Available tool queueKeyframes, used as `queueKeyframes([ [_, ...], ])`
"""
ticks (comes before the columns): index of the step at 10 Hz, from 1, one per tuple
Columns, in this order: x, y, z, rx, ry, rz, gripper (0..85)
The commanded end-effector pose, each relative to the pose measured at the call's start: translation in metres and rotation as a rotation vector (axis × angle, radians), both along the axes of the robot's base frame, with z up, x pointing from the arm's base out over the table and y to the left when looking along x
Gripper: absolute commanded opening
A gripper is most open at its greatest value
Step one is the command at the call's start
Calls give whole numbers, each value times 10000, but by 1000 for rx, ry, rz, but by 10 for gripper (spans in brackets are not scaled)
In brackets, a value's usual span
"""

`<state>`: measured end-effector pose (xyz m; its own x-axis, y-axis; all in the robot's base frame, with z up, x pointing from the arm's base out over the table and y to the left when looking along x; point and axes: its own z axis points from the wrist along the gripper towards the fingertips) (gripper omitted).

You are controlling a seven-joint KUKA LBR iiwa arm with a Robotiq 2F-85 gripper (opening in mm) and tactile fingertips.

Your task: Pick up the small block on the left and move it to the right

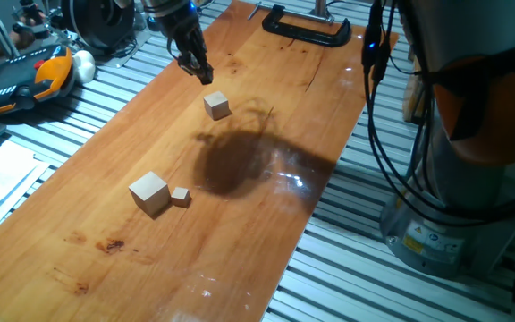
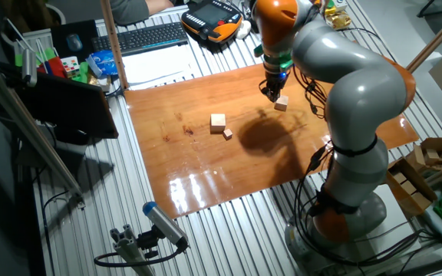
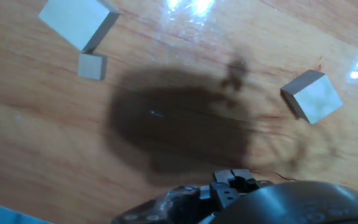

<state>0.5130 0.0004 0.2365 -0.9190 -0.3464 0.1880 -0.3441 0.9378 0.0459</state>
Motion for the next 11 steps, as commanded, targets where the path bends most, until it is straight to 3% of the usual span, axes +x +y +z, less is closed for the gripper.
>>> queueKeyframes([
  [1,0,-1,-4,-15,4,-49,7],
  [3,0,-1,-4,-106,-62,-104,7],
  [4,0,-1,-4,-120,-77,-123,7],
  [5,0,-1,-4,-89,-71,-136,7],
  [7,9,-14,-7,-109,-105,-132,7],
  [8,89,-95,-31,-111,-111,-125,20],
  [9,205,-203,-39,-98,-108,-117,97],
  [10,335,-311,-36,-80,-87,-133,187],
  [11,462,-399,-31,-98,-87,-130,277],
])
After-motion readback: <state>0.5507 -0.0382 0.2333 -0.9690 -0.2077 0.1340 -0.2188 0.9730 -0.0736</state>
